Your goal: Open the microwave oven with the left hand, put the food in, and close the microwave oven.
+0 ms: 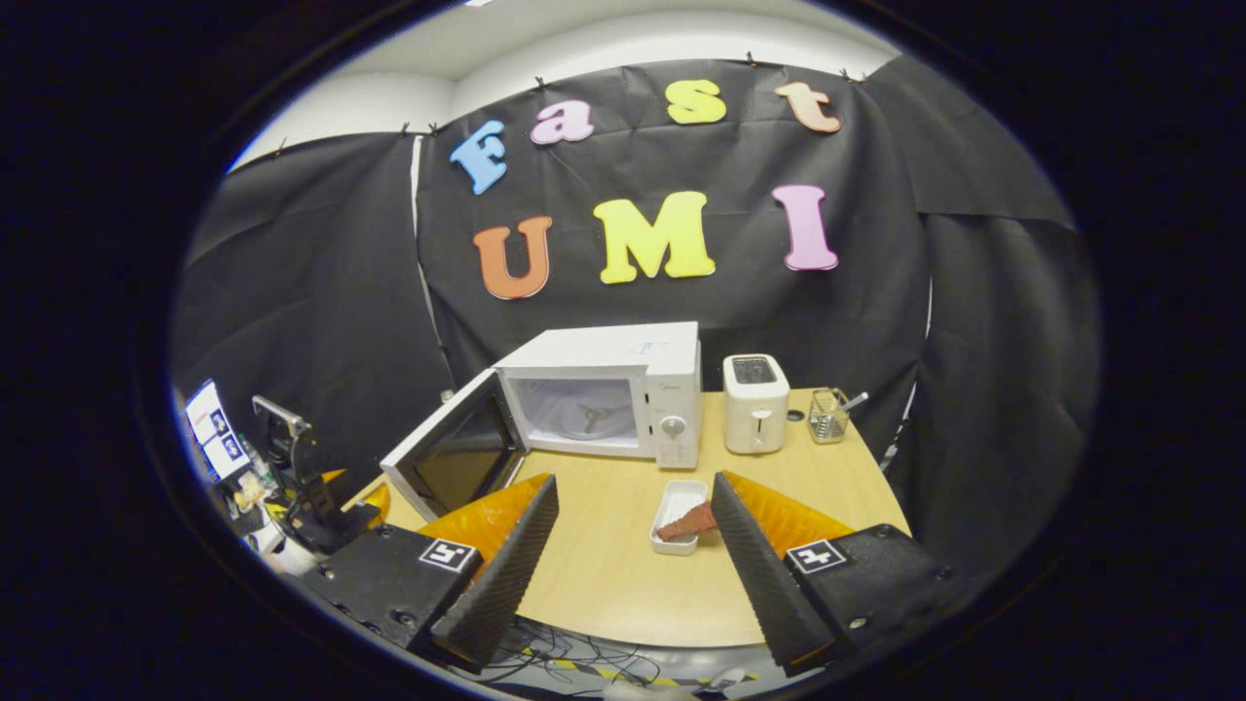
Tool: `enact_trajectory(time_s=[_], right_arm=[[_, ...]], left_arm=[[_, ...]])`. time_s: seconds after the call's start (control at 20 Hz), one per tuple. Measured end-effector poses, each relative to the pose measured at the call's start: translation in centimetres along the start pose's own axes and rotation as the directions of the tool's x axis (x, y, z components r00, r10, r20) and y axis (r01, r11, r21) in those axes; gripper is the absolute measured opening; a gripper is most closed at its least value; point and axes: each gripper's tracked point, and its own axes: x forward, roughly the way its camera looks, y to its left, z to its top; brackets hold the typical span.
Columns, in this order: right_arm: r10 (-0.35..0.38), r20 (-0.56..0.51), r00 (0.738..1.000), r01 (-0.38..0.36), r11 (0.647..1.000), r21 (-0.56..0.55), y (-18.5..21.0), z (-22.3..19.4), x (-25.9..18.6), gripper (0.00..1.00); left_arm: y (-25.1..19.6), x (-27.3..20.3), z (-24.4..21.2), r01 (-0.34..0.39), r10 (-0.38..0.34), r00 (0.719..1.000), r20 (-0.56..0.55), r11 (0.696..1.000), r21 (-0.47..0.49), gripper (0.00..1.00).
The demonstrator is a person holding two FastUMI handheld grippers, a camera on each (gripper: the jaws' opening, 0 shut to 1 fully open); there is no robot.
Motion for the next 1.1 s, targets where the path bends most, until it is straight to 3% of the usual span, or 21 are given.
enact_trajectory(time_s=[0.2,0.25,0.35,0.4,0.5,0.55,0.6,0.65,0.7,0.75,0.9,0.95,1.0,1.05,1.1], right_arm=[[0.034,-0.008,0.999,-0.033,0.999,0.025,-1.4,-1.6,1.7,1.00],[0.047,-0.012,0.999,-0.046,0.998,0.033,-2.2,-2.5,2.5,0.95],[0.055,-0.052,0.997,-0.052,0.997,0.061,-4.0,-4.4,4.0,1.00],[0.055,-0.079,0.995,-0.049,0.996,0.076,-5.1,-5.5,5.0,0.92],[0.084,-0.147,0.986,-0.062,0.987,0.146,-6.7,-8.0,7.3,0.89],[0.107,-0.177,0.978,-0.072,0.979,0.191,-7.2,-9.1,8.6,0.99],[0.128,-0.212,0.969,-0.074,0.967,0.242,-7.8,-10.3,9.9,0.85],[0.168,-0.235,0.957,-0.094,0.950,0.298,-8.0,-11.4,11.4,0.96],[0.184,-0.259,0.948,-0.089,0.936,0.342,-8.7,-12.2,12.9,0.82],[0.209,-0.283,0.936,-0.095,0.924,0.370,-9.4,-13.1,14.5,0.93],[0.261,-0.342,0.902,-0.097,0.898,0.429,-11.8,-15.2,18.6,0.90],[0.283,-0.351,0.892,-0.094,0.878,0.469,-12.0,-15.6,19.8,0.77],[0.328,-0.342,0.881,-0.107,0.841,0.531,-12.0,-15.4,21.0,0.83],[0.374,-0.348,0.860,-0.112,0.803,0.585,-11.8,-15.4,21.9,0.67],[0.425,-0.351,0.834,-0.125,0.767,0.629,-11.4,-15.7,22.7,0.75]], left_arm=[[2.0,-1.6,-0.2,-0.023,0.023,1.000,0.000,1.000,-0.008,0.95],[2.1,-2.5,0.0,-0.020,0.021,1.000,0.007,1.000,-0.016,0.95],[1.3,-3.8,0.0,0.000,-0.001,1.000,-0.008,0.999,-0.050,0.95],[0.8,-4.7,0.1,0.007,-0.008,1.000,-0.014,0.997,-0.071,0.95],[-0.3,-6.4,0.8,0.018,-0.020,1.000,-0.018,0.995,-0.101,0.95],[-1.2,-6.9,1.3,0.025,-0.026,1.000,-0.016,0.994,-0.109,0.95],[-2.0,-7.5,2.0,0.032,-0.033,0.999,-0.012,0.993,-0.115,0.95],[-2.9,-8.0,2.6,0.038,-0.039,0.999,-0.009,0.993,-0.116,0.95],[-3.8,-8.2,3.3,0.044,-0.045,0.999,-0.005,0.993,-0.113,0.95],[-4.7,-8.3,3.8,0.046,-0.047,0.999,-0.003,0.992,-0.113,0.95],[-7.7,-8.3,4.9,0.050,-0.053,0.998,-0.027,0.992,-0.119,0.95],[-8.5,-8.1,5.5,0.046,-0.050,0.998,-0.030,0.992,-0.119,0.95],[-9.2,-8.0,6.2,0.040,-0.043,0.999,-0.027,0.992,-0.121,0.95],[-10.0,-7.9,6.7,0.040,-0.044,0.999,-0.031,0.992,-0.123,0.95],[-10.8,-7.7,7.2,0.039,-0.043,0.999,-0.032,0.992,-0.122,0.95]])
